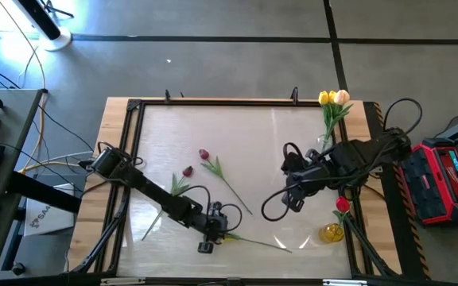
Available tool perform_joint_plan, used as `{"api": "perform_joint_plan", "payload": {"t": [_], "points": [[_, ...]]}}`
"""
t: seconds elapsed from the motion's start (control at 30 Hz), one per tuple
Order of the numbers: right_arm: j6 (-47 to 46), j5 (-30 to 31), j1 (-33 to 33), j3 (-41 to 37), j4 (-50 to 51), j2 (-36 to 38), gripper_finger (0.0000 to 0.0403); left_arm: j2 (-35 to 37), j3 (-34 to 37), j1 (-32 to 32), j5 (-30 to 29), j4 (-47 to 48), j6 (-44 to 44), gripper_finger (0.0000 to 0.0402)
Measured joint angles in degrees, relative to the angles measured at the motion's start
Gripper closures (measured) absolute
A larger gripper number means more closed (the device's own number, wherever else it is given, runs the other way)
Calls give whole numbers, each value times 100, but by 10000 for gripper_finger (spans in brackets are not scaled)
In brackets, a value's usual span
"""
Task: Sort flowers into vase by color
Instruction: Put the red tulip into the yellow vase
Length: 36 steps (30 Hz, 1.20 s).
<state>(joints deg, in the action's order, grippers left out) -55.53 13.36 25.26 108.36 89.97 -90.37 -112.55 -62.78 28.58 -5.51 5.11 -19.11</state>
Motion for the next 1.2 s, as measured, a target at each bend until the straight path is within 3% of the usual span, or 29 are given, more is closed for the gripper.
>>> {"api": "perform_joint_plan", "payload": {"t": [0.2,0.37,0.57,0.9,1.07,1.2], "points": [[0,14,39,0,2,0,254,0,-394,-5,150,1038,345,394],[-42,60,136,0,4,0,254,-20,-958,-74,231,2209,593,392],[-114,755,407,-140,5,0,254,-20,-2192,-162,185,4470,1212,399],[-338,1230,820,-1000,6,141,254,32,-4420,-325,-819,7871,2368,401],[-377,1374,978,-1542,-272,507,254,449,-5164,-521,-985,8488,3045,401],[86,1605,1044,-2076,-1375,877,254,958,-5454,-650,-1101,8495,3790,401]]}}
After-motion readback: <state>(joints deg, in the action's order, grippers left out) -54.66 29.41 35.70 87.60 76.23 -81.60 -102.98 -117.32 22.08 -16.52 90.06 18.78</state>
